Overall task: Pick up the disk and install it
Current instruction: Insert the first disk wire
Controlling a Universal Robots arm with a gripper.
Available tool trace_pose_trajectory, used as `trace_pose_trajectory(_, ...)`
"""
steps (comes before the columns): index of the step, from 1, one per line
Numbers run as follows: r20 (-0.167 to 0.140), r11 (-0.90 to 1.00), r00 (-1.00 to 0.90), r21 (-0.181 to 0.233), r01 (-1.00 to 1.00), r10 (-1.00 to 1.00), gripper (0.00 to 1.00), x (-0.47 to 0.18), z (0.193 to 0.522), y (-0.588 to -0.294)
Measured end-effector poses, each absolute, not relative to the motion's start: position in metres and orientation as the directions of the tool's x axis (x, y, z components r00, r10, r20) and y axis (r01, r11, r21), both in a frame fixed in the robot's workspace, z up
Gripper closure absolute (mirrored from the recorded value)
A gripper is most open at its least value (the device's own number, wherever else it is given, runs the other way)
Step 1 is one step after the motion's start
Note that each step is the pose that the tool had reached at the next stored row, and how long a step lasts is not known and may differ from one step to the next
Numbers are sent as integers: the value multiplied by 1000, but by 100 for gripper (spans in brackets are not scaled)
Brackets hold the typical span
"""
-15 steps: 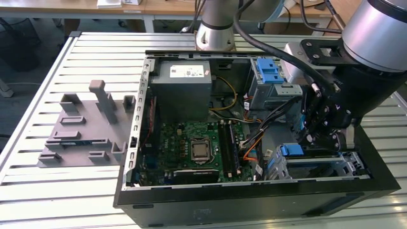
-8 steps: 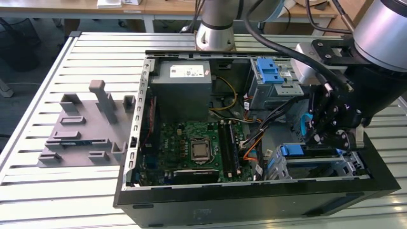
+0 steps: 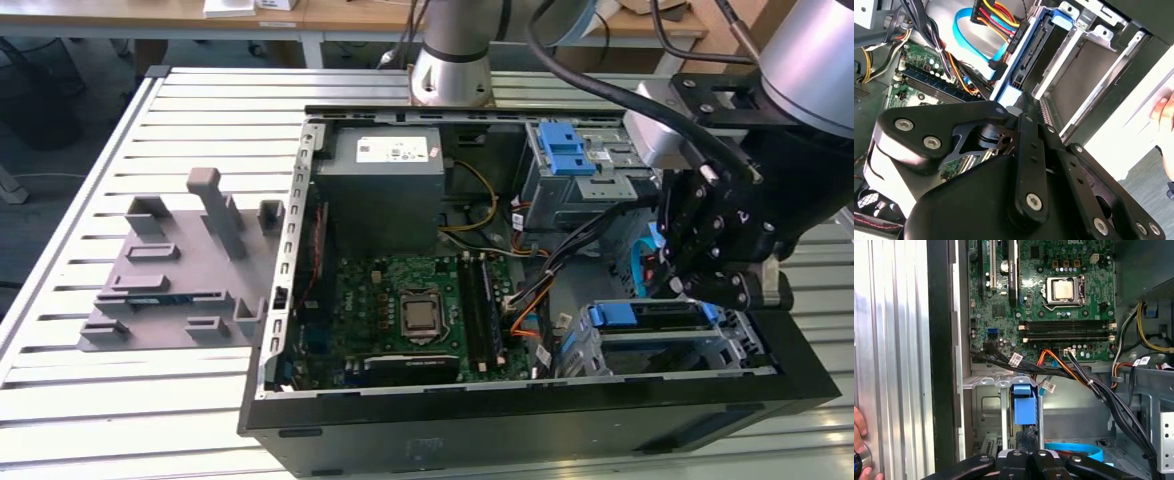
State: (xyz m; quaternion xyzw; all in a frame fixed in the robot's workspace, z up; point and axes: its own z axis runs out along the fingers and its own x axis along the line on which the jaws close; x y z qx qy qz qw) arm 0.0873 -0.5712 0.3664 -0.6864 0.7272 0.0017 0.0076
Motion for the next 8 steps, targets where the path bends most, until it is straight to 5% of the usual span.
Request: trace_pose_trajectory(8, -13, 58, -58, -8, -998, -998, 89, 108, 367, -569)
